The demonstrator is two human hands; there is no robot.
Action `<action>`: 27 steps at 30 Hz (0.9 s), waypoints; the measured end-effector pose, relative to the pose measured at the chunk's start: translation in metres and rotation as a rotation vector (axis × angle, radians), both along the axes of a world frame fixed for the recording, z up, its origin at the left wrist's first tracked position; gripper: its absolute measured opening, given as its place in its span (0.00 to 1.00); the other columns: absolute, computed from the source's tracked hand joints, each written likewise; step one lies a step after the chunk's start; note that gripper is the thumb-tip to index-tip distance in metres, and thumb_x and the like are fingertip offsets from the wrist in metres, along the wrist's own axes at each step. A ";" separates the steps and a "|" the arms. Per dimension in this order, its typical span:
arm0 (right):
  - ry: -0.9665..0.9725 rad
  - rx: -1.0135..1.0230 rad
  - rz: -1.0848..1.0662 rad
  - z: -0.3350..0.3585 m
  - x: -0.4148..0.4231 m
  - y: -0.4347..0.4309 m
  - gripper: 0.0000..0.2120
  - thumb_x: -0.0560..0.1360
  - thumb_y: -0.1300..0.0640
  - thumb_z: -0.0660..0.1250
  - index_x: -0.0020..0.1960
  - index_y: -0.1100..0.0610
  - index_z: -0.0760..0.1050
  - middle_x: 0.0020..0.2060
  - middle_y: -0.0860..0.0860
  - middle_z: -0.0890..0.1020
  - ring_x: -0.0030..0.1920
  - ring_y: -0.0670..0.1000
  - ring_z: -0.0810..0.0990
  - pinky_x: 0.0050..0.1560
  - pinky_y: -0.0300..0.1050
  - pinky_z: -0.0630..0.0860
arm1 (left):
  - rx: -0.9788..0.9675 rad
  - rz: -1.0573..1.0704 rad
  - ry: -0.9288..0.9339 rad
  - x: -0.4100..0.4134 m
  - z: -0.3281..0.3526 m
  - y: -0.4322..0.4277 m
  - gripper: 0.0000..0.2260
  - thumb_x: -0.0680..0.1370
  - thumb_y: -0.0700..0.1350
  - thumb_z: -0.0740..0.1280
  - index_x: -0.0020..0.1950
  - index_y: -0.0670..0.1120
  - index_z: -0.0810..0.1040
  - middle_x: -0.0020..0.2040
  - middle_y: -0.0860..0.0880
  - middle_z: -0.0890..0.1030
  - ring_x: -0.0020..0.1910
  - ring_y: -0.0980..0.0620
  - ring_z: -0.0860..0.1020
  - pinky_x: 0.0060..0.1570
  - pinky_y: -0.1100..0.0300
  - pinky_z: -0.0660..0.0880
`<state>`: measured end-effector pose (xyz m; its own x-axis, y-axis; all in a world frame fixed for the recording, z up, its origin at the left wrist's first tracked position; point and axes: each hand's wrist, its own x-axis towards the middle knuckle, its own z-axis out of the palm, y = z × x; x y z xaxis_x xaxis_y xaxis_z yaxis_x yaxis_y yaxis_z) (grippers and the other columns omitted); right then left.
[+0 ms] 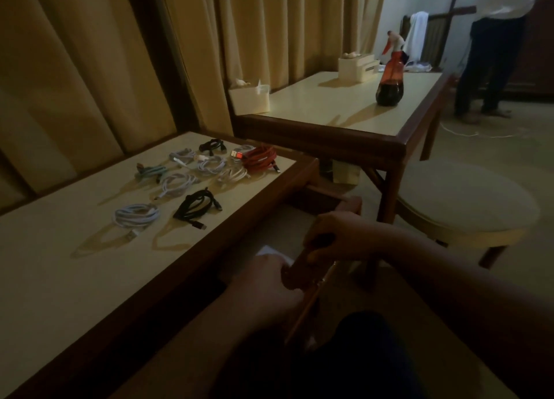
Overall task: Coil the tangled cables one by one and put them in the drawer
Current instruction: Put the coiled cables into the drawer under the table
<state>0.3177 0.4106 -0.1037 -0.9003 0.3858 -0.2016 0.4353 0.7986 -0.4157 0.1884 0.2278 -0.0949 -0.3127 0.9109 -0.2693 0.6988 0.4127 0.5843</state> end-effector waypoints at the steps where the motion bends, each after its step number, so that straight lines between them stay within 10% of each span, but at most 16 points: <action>1: -0.007 -0.033 -0.007 0.001 0.015 0.000 0.18 0.75 0.44 0.72 0.64 0.43 0.76 0.58 0.41 0.75 0.56 0.42 0.77 0.55 0.41 0.79 | -0.014 -0.034 -0.048 0.008 0.001 0.001 0.12 0.73 0.51 0.74 0.54 0.59 0.77 0.49 0.58 0.80 0.48 0.64 0.79 0.48 0.63 0.78; 7: -0.073 -0.025 -0.048 0.002 0.092 -0.008 0.26 0.70 0.46 0.77 0.67 0.43 0.75 0.57 0.36 0.73 0.54 0.36 0.75 0.50 0.31 0.78 | -0.033 -0.184 -0.115 0.063 -0.012 0.006 0.18 0.70 0.53 0.77 0.56 0.57 0.75 0.51 0.57 0.79 0.48 0.60 0.80 0.50 0.61 0.80; 12: -0.059 -0.065 -0.062 0.001 0.105 -0.014 0.27 0.70 0.45 0.77 0.67 0.45 0.76 0.56 0.37 0.73 0.53 0.46 0.81 0.53 0.48 0.83 | -0.015 -0.197 -0.085 0.077 -0.017 0.006 0.18 0.69 0.56 0.77 0.54 0.58 0.74 0.51 0.57 0.78 0.48 0.60 0.79 0.44 0.65 0.76; 16: -0.097 -0.041 -0.052 0.011 0.100 -0.017 0.27 0.71 0.46 0.77 0.68 0.46 0.75 0.58 0.39 0.74 0.53 0.40 0.76 0.48 0.33 0.76 | -0.002 -0.179 -0.144 0.076 -0.017 0.002 0.19 0.69 0.56 0.77 0.55 0.56 0.74 0.52 0.57 0.79 0.49 0.59 0.80 0.46 0.64 0.78; 20: -0.133 -0.079 -0.076 0.013 0.097 -0.017 0.28 0.71 0.47 0.77 0.69 0.47 0.75 0.60 0.42 0.76 0.56 0.44 0.79 0.55 0.43 0.81 | 0.009 -0.166 -0.187 0.075 -0.019 0.000 0.17 0.70 0.56 0.76 0.54 0.58 0.74 0.51 0.58 0.79 0.49 0.60 0.80 0.49 0.63 0.79; 27: 0.002 -0.096 -0.116 0.025 0.060 -0.017 0.18 0.77 0.44 0.69 0.66 0.42 0.75 0.60 0.37 0.77 0.58 0.37 0.76 0.59 0.39 0.75 | 0.195 -0.149 -0.080 0.057 -0.012 -0.010 0.17 0.76 0.59 0.70 0.63 0.60 0.73 0.55 0.62 0.76 0.50 0.63 0.77 0.46 0.66 0.77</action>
